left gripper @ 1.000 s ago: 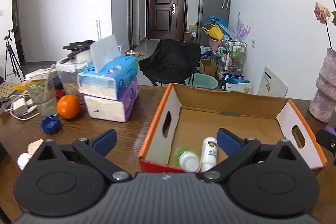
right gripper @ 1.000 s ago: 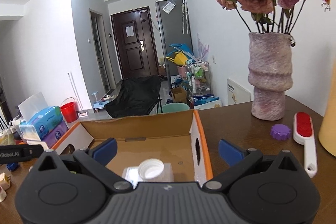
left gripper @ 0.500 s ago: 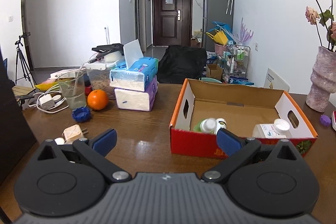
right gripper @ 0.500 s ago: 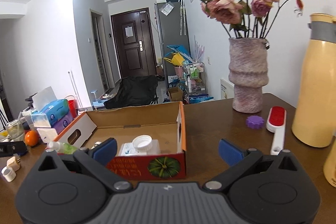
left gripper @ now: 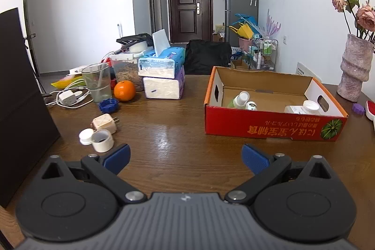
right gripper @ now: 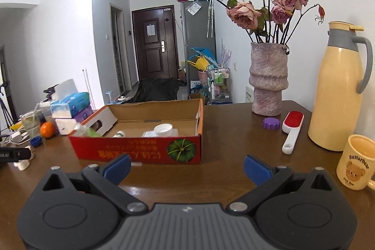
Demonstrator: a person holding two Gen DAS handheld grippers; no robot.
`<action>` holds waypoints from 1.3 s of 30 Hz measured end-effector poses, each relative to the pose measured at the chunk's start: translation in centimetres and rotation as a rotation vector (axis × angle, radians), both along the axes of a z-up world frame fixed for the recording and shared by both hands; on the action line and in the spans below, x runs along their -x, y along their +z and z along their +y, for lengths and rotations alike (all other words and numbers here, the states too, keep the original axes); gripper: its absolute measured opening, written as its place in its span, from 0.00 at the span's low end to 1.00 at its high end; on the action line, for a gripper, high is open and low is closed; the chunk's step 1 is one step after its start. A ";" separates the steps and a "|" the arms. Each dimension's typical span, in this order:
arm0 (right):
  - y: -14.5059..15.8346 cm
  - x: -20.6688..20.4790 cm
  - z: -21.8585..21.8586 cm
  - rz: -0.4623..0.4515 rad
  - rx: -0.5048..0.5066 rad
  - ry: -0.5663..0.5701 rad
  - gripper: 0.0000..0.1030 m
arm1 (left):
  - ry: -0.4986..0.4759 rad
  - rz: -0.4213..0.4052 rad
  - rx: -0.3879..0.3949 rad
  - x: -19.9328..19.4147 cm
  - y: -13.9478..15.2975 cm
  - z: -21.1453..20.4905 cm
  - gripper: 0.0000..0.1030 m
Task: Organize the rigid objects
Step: 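Withdraw both open tools from the box back over the table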
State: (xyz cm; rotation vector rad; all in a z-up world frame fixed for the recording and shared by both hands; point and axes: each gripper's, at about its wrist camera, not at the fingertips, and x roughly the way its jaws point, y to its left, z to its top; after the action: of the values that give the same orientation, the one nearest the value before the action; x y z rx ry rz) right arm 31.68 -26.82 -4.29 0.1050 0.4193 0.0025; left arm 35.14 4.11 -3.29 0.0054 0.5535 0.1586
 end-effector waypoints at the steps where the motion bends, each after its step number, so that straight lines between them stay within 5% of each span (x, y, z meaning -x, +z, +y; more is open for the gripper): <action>1: -0.1 0.4 0.3 0.001 0.000 0.004 1.00 | -0.001 0.000 0.000 0.3 0.1 0.1 1.00; 25: -1.2 4.2 3.3 0.047 0.019 0.043 1.00 | -0.001 0.030 0.035 5.5 -1.5 2.0 1.00; 39: -2.0 3.5 1.0 0.029 0.003 0.010 1.00 | 0.114 0.003 0.028 5.1 -1.9 10.3 1.00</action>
State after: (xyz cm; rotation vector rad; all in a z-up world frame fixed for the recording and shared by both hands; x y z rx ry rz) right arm 28.14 -25.81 -6.32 0.1000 0.4483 0.0102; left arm 30.01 14.39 -5.22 -0.0532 0.5597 0.2618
